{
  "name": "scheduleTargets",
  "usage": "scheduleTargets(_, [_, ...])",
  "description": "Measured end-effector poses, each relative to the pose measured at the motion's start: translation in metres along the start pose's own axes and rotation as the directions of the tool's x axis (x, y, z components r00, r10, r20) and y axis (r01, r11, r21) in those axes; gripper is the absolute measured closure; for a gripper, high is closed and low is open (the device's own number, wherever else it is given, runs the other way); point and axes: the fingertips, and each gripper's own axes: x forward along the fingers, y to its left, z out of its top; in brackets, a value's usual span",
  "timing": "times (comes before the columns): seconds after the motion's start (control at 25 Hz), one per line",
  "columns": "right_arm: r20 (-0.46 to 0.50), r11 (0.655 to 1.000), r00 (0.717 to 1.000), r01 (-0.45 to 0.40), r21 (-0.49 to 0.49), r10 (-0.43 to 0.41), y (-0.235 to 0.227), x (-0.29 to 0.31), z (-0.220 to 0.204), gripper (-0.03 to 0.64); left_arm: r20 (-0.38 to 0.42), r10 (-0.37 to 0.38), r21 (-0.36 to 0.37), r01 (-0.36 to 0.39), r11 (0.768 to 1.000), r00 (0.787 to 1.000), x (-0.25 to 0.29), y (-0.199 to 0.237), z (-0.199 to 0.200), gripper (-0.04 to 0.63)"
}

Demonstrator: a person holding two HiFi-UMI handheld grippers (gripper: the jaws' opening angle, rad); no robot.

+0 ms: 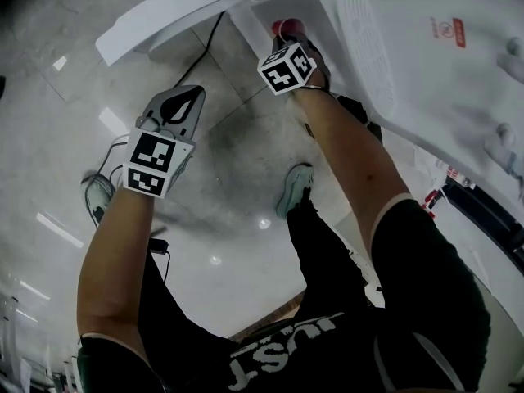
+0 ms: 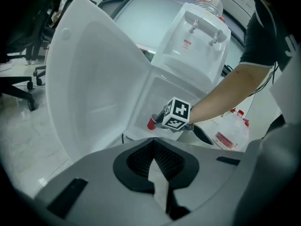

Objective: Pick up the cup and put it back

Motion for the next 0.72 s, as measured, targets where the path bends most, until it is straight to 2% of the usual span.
scheduleTargets(0.2, [-0.041, 1.0, 0.999, -0.002, -0.018, 0.001, -0.001, 0.012, -0.013, 0.571, 0.002, 0.004, 0.002, -0.004, 1.0, 1.0, -0.003, 0.005, 0.002, 0.588])
scheduleTargets(0.52, [-0.004, 0.999, 1.0, -0.009, -0.033, 0.009, -0.003, 0.02, -0.011, 0.571, -0.001, 0.001, 0.005, -0.001, 1.0, 1.0, 0.002, 0.002, 0.001, 0.588])
scheduleTargets(0.72, [-0.011, 1.0, 1.0, -0.005, 0.002, 0.005, -0.006, 0.021, -0.012, 0.569, 0.0, -0.006, 0.004, 0.006, 1.0, 1.0, 0.005, -0.002, 0.002, 0.588])
